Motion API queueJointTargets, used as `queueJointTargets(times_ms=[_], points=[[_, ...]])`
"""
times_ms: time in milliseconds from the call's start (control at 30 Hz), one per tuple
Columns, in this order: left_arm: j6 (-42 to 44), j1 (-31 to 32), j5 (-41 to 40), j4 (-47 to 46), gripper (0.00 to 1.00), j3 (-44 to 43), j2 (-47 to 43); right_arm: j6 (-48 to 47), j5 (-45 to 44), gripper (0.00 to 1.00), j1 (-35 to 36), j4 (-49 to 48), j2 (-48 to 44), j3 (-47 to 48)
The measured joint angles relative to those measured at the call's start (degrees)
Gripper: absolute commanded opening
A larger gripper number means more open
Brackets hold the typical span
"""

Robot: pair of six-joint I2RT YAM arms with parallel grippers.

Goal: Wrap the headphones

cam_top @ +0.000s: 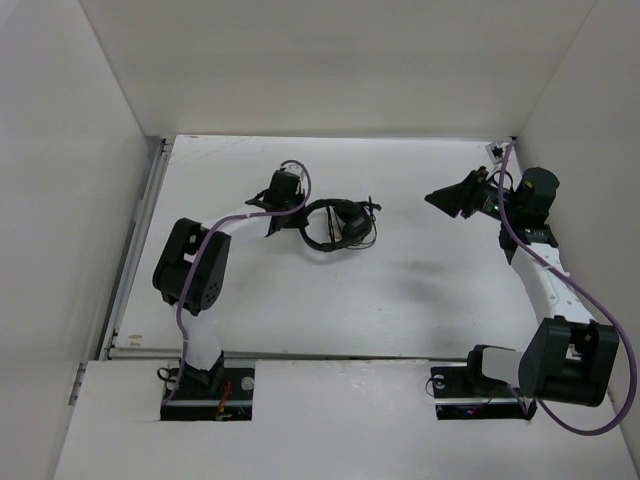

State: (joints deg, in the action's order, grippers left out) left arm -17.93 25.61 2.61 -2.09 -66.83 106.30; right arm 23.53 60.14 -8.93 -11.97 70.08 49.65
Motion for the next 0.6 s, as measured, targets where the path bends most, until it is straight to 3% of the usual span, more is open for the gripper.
queueJointTargets(times_ms=[333, 533, 600], points=[[-0.22, 0.00, -1.44, -0.44, 0.21, -0.92, 2.40, 0.00, 0.00, 0.53, -0.11, 0.00, 0.00, 0.00], [-0.22, 0.46, -2.29, -1.36, 0.43, -2.08, 2.75, 0.02, 0.00, 0.53, -0.37, 0.00, 0.00, 0.00], [-0.31, 0.61, -2.58, -1.57, 0.46, -2.32, 2.84, 0.02, -0.02, 0.54, -0.44, 0.00, 0.00, 0.00]])
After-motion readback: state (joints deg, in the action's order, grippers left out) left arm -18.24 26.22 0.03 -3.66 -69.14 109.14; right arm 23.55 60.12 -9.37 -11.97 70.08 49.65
